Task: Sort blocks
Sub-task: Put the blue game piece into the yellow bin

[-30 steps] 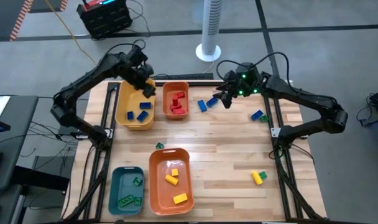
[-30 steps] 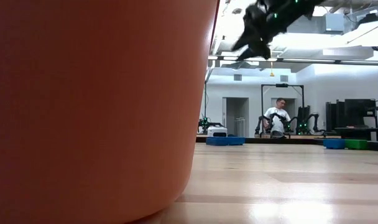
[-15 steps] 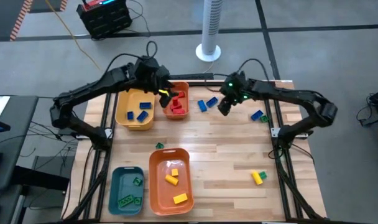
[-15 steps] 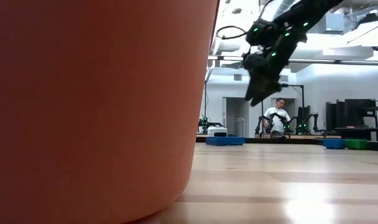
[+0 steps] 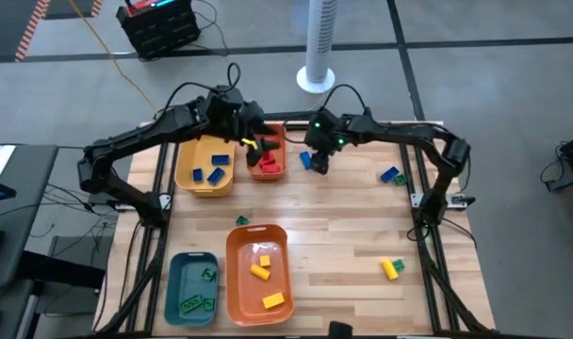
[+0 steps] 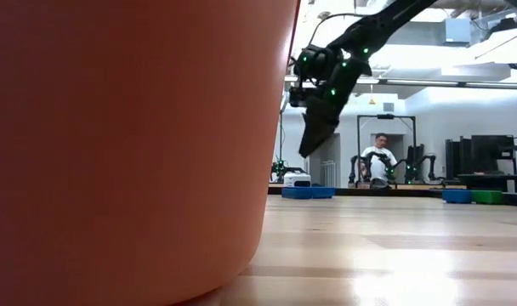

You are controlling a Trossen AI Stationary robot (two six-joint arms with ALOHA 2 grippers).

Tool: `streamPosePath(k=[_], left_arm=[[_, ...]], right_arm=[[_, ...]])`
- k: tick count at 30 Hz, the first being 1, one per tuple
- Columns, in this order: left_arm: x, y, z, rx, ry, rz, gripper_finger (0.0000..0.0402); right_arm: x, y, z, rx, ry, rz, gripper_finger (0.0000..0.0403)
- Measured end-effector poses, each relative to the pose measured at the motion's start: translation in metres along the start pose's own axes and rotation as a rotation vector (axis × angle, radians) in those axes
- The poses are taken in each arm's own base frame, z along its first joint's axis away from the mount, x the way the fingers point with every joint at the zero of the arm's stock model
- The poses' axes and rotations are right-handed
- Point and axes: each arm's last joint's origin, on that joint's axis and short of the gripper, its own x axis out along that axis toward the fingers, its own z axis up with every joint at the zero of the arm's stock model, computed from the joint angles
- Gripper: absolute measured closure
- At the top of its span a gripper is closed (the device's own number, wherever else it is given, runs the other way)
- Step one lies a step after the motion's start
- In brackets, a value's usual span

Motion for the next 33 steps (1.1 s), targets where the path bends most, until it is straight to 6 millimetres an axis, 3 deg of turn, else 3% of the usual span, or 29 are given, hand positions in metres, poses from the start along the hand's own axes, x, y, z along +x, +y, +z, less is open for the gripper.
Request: streamPosePath(k=[7, 16, 24, 29, 33], left_arm=[[0.002, -0.01, -0.004, 0.011, 0.038, -0.044, 0.0189], [0.002, -0.012, -0.002, -0.011, 0.025, -0.048, 0.0189], [0.002, -0.011, -0.002, 0.003, 0.018, -0.045, 0.0189], [-0.019, -0.011, 0.001, 0.121, -0.009, -0.007, 0.0189], [-0.03, -0.012, -0.01, 0.194, 0.057, 0.032, 0.0189]], right_arm=[[0.011, -0.017, -0.009, -0.324, 0.111, -0.104, 0.0156], [0.019, -0.032, -0.023, -0.289, 0.189, -0.05, 0.0151], [0.02, -0.034, -0.013, -0.365, 0.165, -0.031, 0.0128], [0.034, -0.04, -0.021, -0.341, 0.187, 0.012, 0.0127], [0.038, -0.042, -0.02, -0.387, 0.184, 0.009, 0.0127]])
